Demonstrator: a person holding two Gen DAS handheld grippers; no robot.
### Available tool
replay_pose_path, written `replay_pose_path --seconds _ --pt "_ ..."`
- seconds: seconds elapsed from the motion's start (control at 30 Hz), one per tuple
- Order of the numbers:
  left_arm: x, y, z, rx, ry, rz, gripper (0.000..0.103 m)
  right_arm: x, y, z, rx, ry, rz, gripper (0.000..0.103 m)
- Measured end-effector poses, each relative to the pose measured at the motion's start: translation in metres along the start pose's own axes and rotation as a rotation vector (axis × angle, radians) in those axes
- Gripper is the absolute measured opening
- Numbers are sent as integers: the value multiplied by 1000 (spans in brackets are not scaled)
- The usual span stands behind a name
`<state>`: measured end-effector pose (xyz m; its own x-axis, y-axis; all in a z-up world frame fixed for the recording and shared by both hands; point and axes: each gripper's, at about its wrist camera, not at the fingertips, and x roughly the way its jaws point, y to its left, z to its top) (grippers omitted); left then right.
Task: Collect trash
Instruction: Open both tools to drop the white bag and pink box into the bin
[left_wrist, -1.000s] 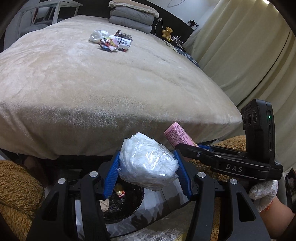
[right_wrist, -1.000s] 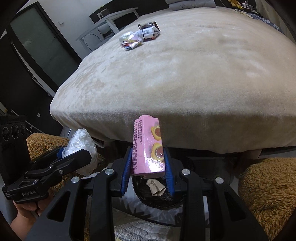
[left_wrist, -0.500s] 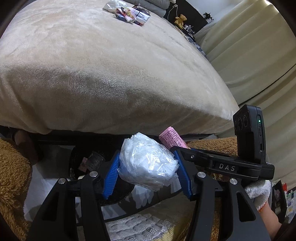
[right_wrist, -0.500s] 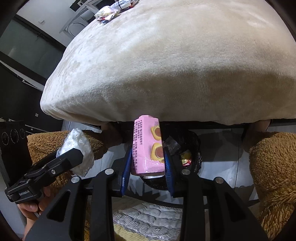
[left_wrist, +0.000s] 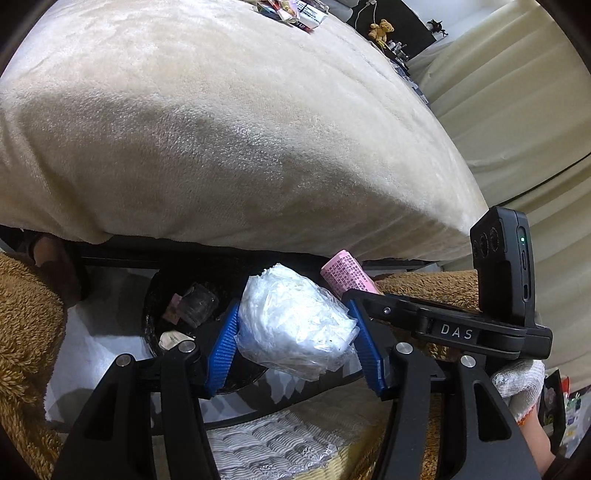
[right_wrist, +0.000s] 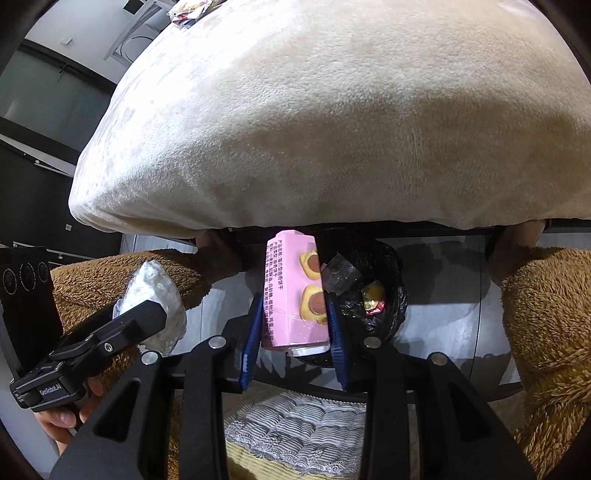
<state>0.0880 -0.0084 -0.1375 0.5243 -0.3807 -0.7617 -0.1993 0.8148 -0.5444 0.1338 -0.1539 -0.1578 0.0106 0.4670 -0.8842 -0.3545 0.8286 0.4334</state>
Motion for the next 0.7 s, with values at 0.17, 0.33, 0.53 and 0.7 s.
replay_pose_path --seconds 0.17,0.33,0.53,0.7 --pt "-4 -2 3 -11 -12 -4 68 4 -3 1 23 15 -8 50" --pt "-6 -1 4 -23 -19 -8 68 3 -4 0 30 6 -11 50" --pt "-8 0 4 -23 -30 -5 68 1 -1 -1 10 -6 -20 50" --pt "-15 0 3 -16 -60 -4 68 -7 1 -1 -11 -41 -11 50"
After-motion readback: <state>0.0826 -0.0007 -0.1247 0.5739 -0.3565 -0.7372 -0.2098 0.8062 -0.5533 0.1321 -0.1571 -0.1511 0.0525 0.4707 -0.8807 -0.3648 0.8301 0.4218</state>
